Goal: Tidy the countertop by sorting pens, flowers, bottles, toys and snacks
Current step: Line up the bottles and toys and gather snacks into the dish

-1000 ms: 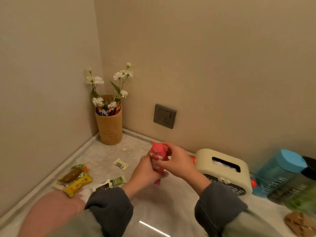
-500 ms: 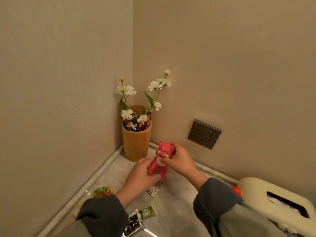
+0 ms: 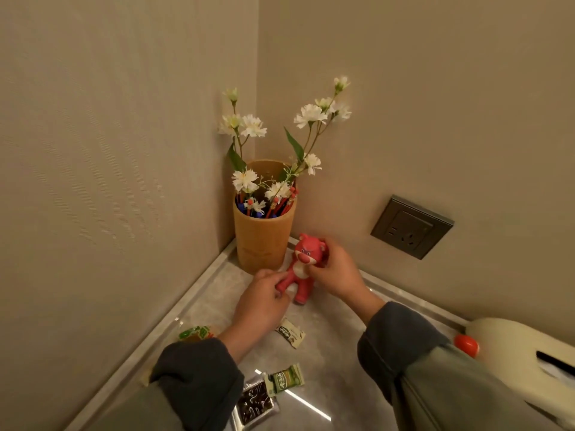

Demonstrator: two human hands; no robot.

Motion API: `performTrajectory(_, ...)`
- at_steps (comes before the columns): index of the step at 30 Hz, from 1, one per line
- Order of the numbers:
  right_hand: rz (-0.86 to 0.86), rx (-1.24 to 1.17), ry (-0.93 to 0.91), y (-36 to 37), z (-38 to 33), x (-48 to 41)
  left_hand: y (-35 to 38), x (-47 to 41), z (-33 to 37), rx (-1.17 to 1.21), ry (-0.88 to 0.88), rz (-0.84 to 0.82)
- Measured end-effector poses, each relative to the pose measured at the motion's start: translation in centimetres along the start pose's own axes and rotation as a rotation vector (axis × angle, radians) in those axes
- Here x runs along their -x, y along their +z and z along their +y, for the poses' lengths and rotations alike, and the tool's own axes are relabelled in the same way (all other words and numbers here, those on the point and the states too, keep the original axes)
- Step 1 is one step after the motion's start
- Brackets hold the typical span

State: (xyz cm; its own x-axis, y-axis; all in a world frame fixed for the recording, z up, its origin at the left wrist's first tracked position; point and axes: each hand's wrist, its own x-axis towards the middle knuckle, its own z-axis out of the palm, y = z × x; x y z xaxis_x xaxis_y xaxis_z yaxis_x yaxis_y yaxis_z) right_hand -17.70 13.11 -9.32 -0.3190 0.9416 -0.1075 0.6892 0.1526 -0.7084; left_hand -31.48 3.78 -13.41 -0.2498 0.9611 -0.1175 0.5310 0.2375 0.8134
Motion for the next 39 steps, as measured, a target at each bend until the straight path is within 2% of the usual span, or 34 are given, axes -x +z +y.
performTrajectory(9, 0.018, -0.132, -0.02, 0.5, 0.1, 0.3, -0.3, 0.3, 0.3, -0.003, -0.007, 0.002)
performTrajectory(12, -0.044, -0.213, -0.019, -0.8, -0.3, 1.0, -1.0, 1.0, 1.2, 0.006, -0.015, 0.0)
performTrajectory(15, -0.019, -0.207, -0.025, -2.9, -0.8, 2.7, -1.7, 1.9, 2.3, 0.033, -0.016, 0.01)
performTrajectory(22, -0.024, -0.188, -0.051, -8.5, -1.6, 12.6, -1.0, 6.5, 7.1, 0.282, 0.073, -0.082)
performTrajectory(27, 0.078, -0.249, -0.003, -12.3, 0.3, 21.0, 1.2, 11.8, 10.0, 0.364, 0.14, -0.184)
performTrajectory(33, 0.208, -0.301, 0.094, -14.7, 4.4, 30.3, 4.6, 18.2, 11.5, 0.297, 0.213, -0.378)
performTrajectory(39, 0.148, -0.357, 0.209, -13.5, 8.4, 36.6, 7.2, 23.8, 10.3, 0.202, 0.2, -0.483)
